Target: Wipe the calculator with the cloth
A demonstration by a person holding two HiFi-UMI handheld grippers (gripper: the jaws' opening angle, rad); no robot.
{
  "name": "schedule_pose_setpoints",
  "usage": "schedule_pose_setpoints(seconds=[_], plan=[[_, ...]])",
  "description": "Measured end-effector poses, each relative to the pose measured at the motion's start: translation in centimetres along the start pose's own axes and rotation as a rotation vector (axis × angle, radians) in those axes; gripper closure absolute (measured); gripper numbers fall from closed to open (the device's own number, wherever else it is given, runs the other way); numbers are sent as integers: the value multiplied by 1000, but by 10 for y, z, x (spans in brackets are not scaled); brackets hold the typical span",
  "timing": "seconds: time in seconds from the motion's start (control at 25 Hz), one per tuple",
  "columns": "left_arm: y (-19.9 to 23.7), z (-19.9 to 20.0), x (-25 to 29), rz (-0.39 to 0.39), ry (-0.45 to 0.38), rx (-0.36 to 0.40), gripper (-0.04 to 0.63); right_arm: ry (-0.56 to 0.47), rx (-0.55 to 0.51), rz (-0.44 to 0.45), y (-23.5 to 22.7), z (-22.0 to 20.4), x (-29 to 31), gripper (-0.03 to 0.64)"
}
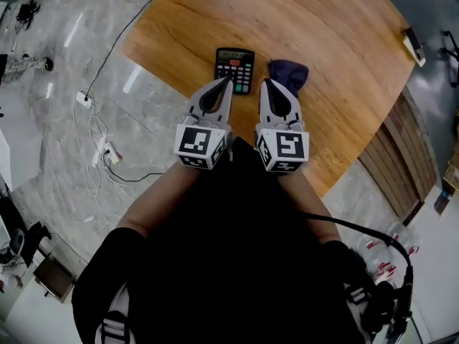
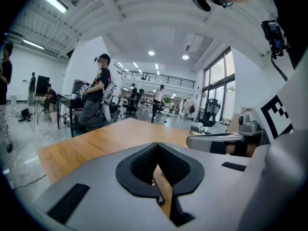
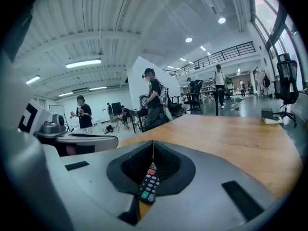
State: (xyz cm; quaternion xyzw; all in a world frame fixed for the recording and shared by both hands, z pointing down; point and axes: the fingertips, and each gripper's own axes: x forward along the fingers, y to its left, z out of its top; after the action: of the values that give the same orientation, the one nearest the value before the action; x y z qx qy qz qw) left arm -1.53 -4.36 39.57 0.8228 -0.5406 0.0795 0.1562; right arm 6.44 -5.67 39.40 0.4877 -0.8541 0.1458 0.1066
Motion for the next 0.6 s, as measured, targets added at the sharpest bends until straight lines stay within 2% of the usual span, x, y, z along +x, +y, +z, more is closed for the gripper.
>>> schedule_pose_setpoints(seconds=[0.24, 0.6], plan=[[14, -15, 12, 3, 31, -24, 589, 61, 4, 29, 4, -19, 24, 601], [60, -75, 63, -56, 116, 6, 589, 174, -43, -32, -4, -87, 84, 601]])
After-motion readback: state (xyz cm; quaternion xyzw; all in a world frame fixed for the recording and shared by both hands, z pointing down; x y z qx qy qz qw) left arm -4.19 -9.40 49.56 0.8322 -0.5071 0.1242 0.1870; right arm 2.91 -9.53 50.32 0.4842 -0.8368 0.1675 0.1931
